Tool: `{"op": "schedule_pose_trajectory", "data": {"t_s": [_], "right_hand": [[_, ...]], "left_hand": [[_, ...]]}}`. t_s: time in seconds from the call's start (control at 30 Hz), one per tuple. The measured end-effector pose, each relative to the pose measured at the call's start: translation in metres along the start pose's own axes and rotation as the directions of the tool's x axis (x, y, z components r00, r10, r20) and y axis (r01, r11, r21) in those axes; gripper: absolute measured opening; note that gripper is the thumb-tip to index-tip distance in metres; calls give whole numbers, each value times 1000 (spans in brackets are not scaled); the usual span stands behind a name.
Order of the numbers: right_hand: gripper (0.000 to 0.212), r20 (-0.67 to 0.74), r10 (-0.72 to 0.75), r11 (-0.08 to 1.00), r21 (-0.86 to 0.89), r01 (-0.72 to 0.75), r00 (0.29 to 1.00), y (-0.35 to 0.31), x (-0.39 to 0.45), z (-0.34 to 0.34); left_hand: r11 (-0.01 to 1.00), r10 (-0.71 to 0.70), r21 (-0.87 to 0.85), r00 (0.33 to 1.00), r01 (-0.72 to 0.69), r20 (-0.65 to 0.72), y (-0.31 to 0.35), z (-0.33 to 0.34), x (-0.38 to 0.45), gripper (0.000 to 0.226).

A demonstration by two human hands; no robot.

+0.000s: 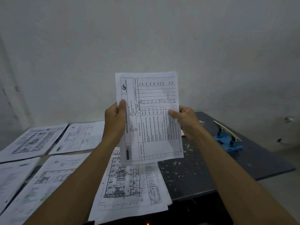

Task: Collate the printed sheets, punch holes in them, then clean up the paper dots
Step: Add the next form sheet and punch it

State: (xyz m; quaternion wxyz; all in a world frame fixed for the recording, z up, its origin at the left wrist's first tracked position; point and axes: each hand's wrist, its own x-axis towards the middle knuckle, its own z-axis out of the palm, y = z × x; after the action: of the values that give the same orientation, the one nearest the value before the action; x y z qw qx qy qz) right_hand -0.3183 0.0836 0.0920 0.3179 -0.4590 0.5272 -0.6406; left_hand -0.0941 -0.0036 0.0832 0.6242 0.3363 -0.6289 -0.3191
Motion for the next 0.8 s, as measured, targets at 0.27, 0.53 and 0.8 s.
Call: {"op": "schedule_pose_trajectory", "data": {"t_s": [0.27, 0.53, 0.8], "right_hand": [[23, -90, 18, 980, -196, -35, 996, -1, 4, -50], [21, -280, -193, 813, -582, -6, 940, 7, 24, -116], [21, -282, -82, 627, -760, -170, 956, 35, 50, -185]], "left_hand": [[997, 42, 59, 998, -44, 36, -14, 54, -11, 43], [995, -97, 36, 988, 94, 117, -42, 115, -27, 45], [960, -268, 125, 950, 250, 159, -62, 169, -45, 39]]}}
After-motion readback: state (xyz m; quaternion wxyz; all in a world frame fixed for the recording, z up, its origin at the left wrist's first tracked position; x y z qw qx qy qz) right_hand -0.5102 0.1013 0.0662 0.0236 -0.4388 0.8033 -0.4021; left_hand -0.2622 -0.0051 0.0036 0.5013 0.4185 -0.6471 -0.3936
